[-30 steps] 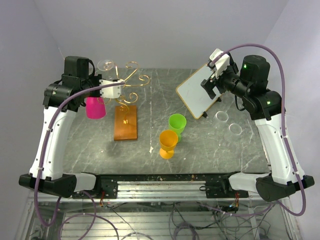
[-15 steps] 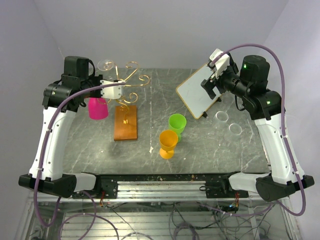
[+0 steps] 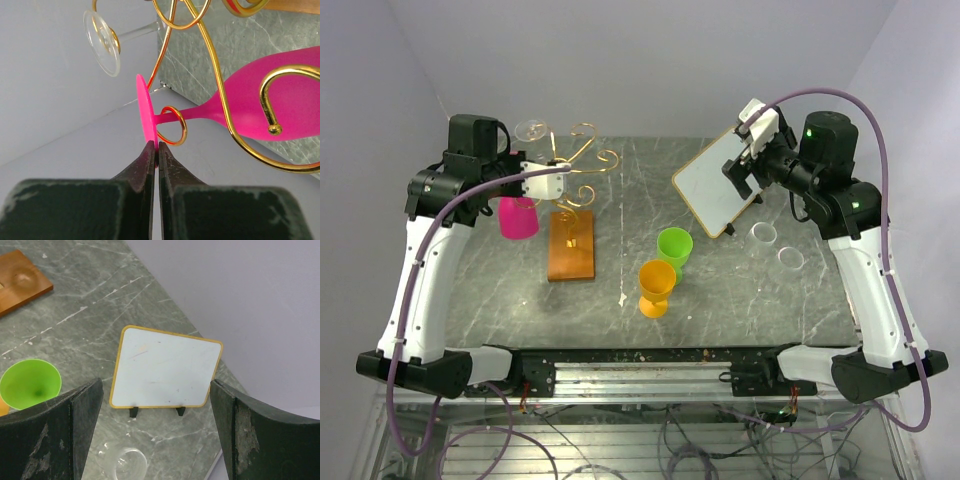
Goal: Place the wine glass upside down on the wine glass rack
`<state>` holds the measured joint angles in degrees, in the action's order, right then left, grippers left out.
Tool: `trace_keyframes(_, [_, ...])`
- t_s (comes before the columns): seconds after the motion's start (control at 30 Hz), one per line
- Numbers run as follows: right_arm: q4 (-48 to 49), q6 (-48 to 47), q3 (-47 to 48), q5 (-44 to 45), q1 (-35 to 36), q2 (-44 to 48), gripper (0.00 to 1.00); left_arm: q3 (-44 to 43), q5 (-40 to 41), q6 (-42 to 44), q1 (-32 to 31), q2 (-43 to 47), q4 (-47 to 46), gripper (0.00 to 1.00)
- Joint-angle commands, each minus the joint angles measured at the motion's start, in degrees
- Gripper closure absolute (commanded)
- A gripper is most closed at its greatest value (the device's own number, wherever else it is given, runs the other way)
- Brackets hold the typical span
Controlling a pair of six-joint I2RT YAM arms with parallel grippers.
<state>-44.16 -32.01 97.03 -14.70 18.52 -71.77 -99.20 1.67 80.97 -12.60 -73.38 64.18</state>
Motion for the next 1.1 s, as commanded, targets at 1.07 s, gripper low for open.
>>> trace_keyframes(1.07, [0.99, -1.21, -1.89, 0.23, -0.68, 1.32, 0.12, 0.69, -1.21, -2.88, -0.67, 3.12, 2.16, 0.63])
